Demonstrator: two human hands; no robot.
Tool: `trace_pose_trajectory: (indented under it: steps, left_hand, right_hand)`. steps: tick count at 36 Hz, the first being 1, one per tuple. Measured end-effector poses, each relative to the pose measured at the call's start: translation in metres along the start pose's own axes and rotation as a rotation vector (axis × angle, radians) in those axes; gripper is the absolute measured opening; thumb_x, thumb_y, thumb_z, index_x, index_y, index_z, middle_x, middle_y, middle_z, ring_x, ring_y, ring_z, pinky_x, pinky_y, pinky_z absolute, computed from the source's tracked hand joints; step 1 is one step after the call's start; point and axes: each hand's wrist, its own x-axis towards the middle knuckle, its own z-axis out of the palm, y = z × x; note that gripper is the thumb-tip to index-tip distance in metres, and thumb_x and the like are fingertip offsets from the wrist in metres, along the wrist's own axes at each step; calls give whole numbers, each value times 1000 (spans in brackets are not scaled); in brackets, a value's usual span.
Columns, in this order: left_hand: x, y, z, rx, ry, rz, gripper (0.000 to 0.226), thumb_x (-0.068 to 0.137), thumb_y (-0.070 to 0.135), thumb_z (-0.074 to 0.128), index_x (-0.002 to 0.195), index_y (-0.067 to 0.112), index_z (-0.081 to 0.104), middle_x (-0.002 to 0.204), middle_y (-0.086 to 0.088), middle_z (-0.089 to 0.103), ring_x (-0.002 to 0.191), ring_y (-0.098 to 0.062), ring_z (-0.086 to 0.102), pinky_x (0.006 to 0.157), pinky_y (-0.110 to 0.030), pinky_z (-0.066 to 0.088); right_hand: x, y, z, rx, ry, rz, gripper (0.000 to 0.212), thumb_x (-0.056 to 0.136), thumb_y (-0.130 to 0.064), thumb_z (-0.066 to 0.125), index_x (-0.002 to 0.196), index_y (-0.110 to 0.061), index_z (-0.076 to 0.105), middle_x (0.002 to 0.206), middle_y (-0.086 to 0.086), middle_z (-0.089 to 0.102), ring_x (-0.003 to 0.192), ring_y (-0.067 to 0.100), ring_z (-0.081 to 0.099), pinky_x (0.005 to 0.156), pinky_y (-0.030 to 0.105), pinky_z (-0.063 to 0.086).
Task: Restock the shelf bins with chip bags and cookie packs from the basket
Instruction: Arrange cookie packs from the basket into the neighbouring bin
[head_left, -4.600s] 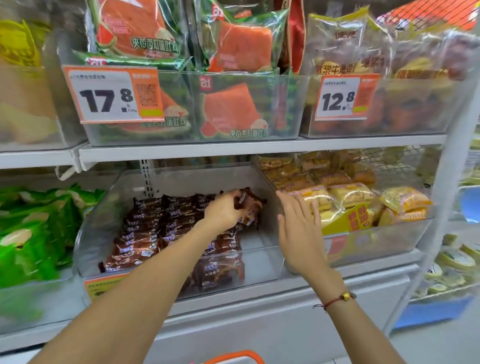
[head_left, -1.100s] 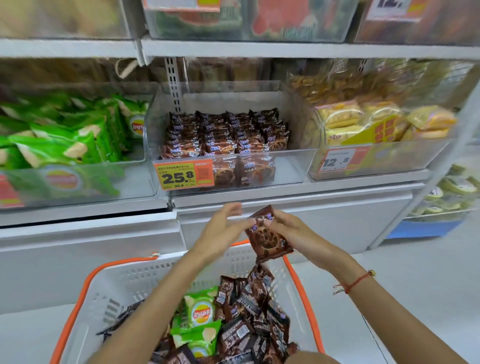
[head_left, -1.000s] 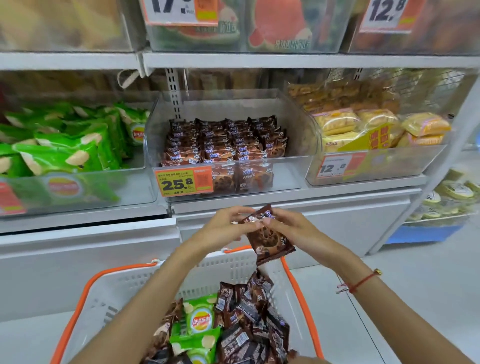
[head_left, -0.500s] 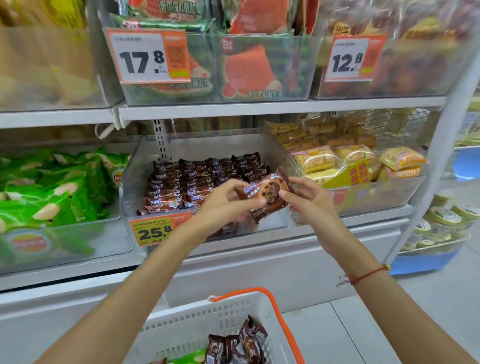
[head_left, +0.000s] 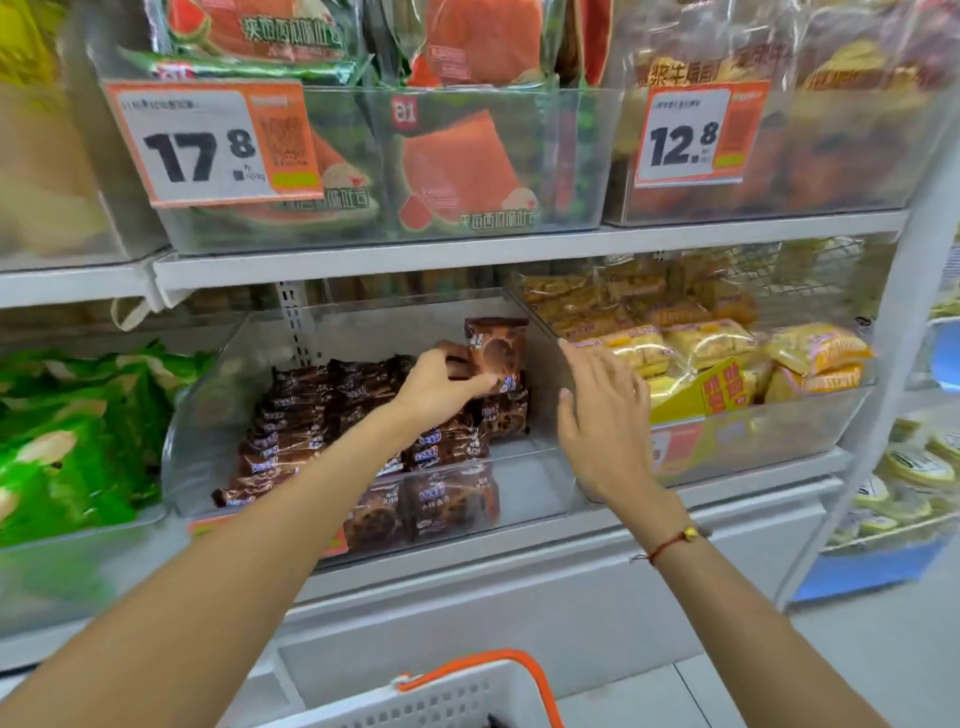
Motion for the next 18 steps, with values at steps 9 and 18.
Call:
trace_pose_trajectory:
  steps: [9, 18]
  left_hand:
    - [23, -22, 10, 508, -112, 82, 46, 77, 36, 77, 118, 22, 60, 113, 2, 67, 105, -16, 62, 93, -39, 50]
    - [25, 6, 21, 970, -81, 182, 34, 78, 34, 76, 111, 31, 70, 107, 6, 69, 97, -19, 62, 68, -30, 42]
  right_hand:
    - [0, 2, 6, -19, 90, -24, 46, 89, -18, 44, 134, -16, 50, 122, 2, 59, 122, 18, 35, 96, 35, 26]
    - [-1, 1, 6, -23, 79, 3, 47, 90, -19, 41, 136, -18, 48, 125, 0, 57, 123, 18, 36, 99, 36, 28]
